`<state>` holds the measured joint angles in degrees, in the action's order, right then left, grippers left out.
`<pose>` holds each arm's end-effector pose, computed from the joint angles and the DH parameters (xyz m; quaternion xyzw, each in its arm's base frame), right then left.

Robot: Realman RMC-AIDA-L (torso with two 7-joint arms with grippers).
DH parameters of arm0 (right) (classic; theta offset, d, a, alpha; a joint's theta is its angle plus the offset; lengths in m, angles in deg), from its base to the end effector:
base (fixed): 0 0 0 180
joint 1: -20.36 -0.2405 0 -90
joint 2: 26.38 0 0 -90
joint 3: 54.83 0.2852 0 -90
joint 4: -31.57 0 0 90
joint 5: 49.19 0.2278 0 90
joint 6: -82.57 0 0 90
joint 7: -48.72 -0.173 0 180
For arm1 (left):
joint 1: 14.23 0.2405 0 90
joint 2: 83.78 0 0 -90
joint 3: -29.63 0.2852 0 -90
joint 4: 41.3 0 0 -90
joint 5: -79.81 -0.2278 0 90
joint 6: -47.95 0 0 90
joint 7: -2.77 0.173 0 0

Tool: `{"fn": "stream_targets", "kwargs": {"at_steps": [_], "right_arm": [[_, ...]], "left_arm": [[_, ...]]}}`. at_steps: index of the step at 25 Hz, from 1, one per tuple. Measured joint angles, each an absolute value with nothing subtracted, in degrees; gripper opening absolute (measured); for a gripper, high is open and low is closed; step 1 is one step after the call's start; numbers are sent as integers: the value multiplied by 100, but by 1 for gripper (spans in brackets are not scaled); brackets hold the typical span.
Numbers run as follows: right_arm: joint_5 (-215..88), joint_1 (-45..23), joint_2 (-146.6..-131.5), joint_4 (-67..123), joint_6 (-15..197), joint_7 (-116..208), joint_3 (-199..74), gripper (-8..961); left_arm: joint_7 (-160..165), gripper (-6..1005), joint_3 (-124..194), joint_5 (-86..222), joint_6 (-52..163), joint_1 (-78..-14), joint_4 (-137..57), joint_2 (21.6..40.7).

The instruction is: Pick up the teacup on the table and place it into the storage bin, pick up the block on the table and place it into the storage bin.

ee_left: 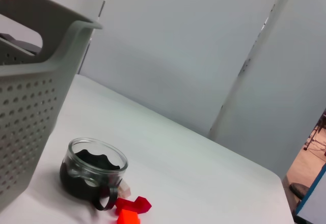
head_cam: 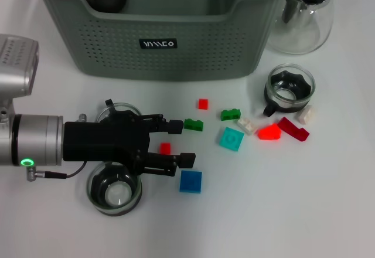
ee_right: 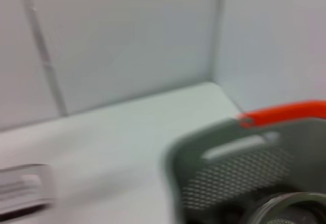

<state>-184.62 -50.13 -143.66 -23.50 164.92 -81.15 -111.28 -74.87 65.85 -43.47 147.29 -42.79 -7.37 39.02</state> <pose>-0.0161 0.4922 -0.0244 -0.9807 0.1357 0.0439 0.1337 -0.2798 0.3061 -0.0801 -0.9363 -0.2378 -0.2582 0.0052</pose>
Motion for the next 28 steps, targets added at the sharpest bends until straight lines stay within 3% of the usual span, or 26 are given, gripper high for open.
{"fn": "stream_targets", "kwargs": {"at_steps": [6, 15, 28], "right_arm": [[-19129, -5412, -14416, -596, 14423, -7940, -11685, 60], [-19719, -5520, -14637, 533, 12546, -7900, -12274, 64], [-19733, -5362, -14653, 805, 12037, -7899, -13045, 70]], "left_arm": [[-7431, 838, 6576, -4330, 14701, -4303, -735, 3889], [-7438, 837, 6572, -4302, 14711, -4410, -737, 3891], [-7472, 835, 6559, -4296, 14693, -4429, -737, 3920]]}}
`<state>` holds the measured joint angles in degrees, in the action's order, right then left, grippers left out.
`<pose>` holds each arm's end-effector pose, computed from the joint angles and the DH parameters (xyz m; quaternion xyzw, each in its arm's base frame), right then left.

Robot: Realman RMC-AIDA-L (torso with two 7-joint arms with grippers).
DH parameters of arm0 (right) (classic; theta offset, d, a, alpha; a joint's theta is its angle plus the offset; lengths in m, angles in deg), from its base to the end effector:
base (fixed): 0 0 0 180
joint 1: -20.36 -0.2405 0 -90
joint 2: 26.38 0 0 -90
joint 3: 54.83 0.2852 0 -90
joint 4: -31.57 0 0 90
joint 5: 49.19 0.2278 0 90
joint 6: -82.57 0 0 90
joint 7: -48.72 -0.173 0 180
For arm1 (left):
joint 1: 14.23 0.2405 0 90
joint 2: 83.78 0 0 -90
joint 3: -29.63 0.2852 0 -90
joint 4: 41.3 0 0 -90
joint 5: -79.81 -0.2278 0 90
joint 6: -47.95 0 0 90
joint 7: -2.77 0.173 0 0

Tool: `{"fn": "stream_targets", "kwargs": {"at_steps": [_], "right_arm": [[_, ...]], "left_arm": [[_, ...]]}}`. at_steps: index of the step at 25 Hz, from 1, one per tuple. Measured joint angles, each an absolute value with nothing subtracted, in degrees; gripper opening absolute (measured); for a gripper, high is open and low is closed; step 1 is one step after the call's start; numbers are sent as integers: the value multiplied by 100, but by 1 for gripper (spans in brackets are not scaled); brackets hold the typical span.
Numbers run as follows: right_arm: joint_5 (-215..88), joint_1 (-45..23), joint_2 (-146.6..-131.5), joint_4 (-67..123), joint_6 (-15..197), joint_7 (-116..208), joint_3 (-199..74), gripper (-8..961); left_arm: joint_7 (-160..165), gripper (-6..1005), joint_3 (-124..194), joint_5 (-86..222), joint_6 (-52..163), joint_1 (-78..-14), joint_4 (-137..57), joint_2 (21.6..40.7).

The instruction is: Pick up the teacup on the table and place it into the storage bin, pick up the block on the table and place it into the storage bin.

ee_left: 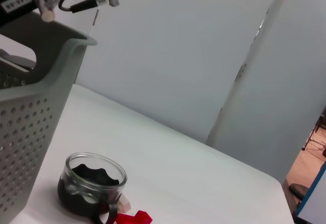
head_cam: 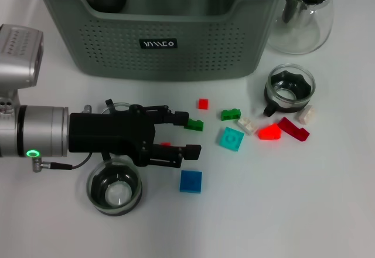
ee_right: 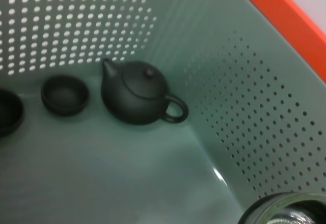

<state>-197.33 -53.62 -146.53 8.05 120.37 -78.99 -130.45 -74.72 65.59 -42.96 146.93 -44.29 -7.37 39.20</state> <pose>0.0791 0.5467 -0.1220 -0.9394 0.0679 -0.1085 0.3182 -0.2706 0.3150 -0.0803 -0.9380 -0.2256 -0.2631 0.0076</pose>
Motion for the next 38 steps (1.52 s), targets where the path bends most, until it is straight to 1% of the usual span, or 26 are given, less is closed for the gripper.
{"fn": "stream_targets", "kwargs": {"at_steps": [19, 25, 30, 35, 38], "right_arm": [[-19775, -5298, -14652, 787, 12147, -8038, -13203, 78], [-19837, -5278, -14652, 664, 12164, -8125, -13209, 322], [-19823, -4956, -14652, -321, 12461, -8212, -13148, 523], [-19550, -4401, -14646, -2251, 13284, -8405, -12804, 545], [-18776, -3965, -14594, -3480, 14069, -8291, -12580, 559]], "left_arm": [[-7466, 832, 6540, -4297, 14673, -4422, -737, 3941], [-7447, 831, 6542, -4297, 14667, -4414, -737, 3944], [-7450, 830, 6540, -4297, 14665, -4405, -737, 3937], [-7454, 830, 6531, -4297, 14665, -4389, -737, 3925], [-7454, 829, 6531, -4297, 14665, -4386, -737, 3914]]}}
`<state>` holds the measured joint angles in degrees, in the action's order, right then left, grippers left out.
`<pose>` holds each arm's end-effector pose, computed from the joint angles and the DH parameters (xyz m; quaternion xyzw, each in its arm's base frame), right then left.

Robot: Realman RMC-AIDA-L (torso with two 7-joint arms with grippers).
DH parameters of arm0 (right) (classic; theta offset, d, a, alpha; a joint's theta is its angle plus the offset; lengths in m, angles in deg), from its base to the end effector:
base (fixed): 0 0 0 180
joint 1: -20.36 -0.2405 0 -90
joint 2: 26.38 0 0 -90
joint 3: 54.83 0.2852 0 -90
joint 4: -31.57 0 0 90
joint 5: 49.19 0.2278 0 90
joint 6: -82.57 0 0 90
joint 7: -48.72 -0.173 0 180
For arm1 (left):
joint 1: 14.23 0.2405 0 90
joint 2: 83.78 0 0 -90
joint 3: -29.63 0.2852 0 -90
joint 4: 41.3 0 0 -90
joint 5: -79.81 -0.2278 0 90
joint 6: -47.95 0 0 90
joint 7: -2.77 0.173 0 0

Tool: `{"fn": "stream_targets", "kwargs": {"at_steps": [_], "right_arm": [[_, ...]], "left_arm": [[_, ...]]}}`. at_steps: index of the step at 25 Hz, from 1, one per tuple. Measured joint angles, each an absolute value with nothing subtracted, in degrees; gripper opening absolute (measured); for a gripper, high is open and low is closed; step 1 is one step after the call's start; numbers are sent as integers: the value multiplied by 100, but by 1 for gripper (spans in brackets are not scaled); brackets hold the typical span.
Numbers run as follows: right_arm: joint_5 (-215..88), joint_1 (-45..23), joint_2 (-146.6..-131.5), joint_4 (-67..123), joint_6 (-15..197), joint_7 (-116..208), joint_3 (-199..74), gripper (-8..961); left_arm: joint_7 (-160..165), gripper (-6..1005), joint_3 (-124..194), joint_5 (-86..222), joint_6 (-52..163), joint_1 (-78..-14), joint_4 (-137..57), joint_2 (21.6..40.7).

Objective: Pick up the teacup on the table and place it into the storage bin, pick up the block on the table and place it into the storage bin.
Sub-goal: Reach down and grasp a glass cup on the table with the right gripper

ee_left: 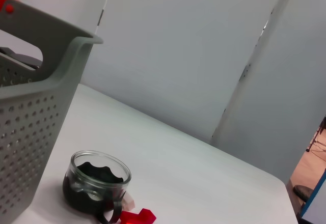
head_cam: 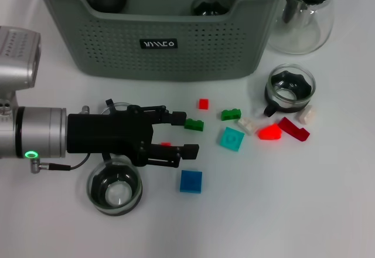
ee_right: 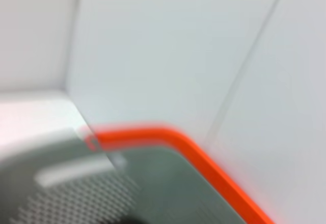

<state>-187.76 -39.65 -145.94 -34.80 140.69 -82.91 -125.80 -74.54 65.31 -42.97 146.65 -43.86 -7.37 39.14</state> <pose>-0.0099 0.5157 -0.0226 -0.9437 0.0643 0.0812 0.3142 -0.2739 0.3141 -0.0795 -0.9371 -0.2290 -0.2629 0.0132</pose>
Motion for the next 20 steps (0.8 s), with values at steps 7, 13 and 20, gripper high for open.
{"fn": "stream_targets", "kwargs": {"at_steps": [7, 13, 20], "right_arm": [[-16399, -2789, -14265, -4747, 17148, -7343, -11868, 573], [-15949, -2250, -14165, -4597, 19120, -6833, -11410, 575], [-17693, -1879, -14231, -4533, 19580, -6915, -11648, 569]], "left_arm": [[-7445, 828, 6538, -4297, 14668, -4386, -737, 3904], [-7447, 827, 6535, -4297, 14689, -4393, -737, 3893], [-7446, 826, 6531, -4299, 14650, -4399, -737, 3892]]}}
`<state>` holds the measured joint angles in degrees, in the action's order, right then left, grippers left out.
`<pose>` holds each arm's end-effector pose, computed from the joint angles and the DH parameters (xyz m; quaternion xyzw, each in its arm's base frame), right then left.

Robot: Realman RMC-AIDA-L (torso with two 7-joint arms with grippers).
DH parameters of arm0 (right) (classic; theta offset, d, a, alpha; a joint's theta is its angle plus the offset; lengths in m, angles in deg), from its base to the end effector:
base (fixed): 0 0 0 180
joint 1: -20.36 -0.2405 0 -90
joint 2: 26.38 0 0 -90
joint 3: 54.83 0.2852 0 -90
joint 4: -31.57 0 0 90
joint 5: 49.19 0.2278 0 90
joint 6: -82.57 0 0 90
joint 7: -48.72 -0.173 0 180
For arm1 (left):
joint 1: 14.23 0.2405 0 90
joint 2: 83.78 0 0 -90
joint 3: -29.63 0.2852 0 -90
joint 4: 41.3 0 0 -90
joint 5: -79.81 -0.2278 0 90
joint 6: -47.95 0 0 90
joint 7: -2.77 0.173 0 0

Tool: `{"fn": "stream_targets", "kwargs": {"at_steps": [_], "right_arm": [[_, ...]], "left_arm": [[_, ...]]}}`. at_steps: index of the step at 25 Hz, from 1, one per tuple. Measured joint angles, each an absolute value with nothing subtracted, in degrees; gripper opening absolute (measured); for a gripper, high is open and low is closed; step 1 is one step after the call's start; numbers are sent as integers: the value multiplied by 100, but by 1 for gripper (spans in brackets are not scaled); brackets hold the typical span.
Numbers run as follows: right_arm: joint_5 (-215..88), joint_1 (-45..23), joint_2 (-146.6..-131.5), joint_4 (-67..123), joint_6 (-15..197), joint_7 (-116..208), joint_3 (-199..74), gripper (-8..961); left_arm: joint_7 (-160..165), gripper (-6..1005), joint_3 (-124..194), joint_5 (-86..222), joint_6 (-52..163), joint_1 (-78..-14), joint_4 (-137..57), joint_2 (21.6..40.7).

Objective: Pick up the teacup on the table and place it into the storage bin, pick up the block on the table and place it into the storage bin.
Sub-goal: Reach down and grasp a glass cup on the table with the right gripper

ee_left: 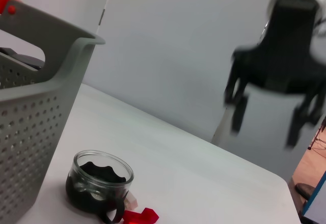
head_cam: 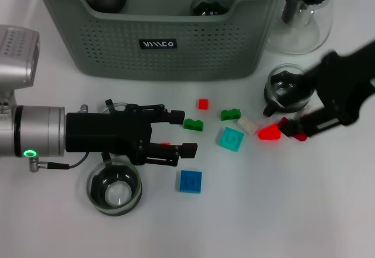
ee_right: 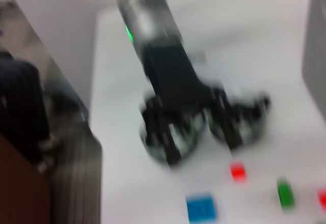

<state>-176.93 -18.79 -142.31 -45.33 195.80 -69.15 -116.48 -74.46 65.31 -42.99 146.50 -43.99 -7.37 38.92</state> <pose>0.1624 0.3605 0.0160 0.9893 -0.1355 0.0475 0.0263 -0.2746 0.3157 -0.0781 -0.9381 -0.2274 -0.2609 0.0154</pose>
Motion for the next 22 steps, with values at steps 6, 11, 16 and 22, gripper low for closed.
{"fn": "stream_targets", "kwargs": {"at_steps": [6, 11, 16, 22], "right_arm": [[-19003, -2041, -14343, -4140, 19323, -6924, -11674, 566], [-20071, -2242, -14598, -3840, 18589, -6898, -11771, 565], [-20322, -2313, -14660, -3609, 17868, -6980, -12270, 563], [-20353, -2401, -14655, -3259, 17226, -7013, -12636, 562]], "left_arm": [[-7448, 825, 6531, -4297, 14640, -4378, -737, 3919], [-7446, 824, 6532, -4296, 14584, -4367, -765, 3935], [-7442, 824, 6532, -4296, 14559, -4366, -816, 3935], [-7439, 823, 6532, -4300, 14513, -4368, -834, 3935]]}}
